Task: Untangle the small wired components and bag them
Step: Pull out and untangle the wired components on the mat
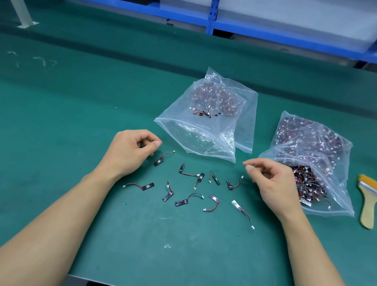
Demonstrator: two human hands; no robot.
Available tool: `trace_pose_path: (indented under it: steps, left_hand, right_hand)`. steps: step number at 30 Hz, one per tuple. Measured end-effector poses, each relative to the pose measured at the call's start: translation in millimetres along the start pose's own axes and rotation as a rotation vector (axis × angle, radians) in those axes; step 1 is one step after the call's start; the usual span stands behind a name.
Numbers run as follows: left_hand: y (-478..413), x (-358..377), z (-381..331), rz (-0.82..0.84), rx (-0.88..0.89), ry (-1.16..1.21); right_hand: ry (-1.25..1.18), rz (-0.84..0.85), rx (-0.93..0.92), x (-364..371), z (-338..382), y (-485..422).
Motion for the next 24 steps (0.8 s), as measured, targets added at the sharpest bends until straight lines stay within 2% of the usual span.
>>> trace_pose_path:
  steps: [6, 24]
  left_hand:
    - [-0.6, -1.3, 0.7, 0.001, -0.012, 0.003]
    - [0.2, -0.3, 0.0, 0.010, -0.011, -0.003]
  right_hand:
    - [-0.035, -0.046, 0.050, -1.4, -6.2, -2.5]
    - [-0.017, -0.030, 0.049, 1.5, -8.1, -2.1]
Point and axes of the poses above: each hand's wrist, its own y-axis away from the middle knuckle, its own x-axis out of the palm, z = x × y, the point moved 6 cm from there along -y, towards the middle knuckle, and after that the axes turned 11 degrees about -y, right-handed, at the moved point
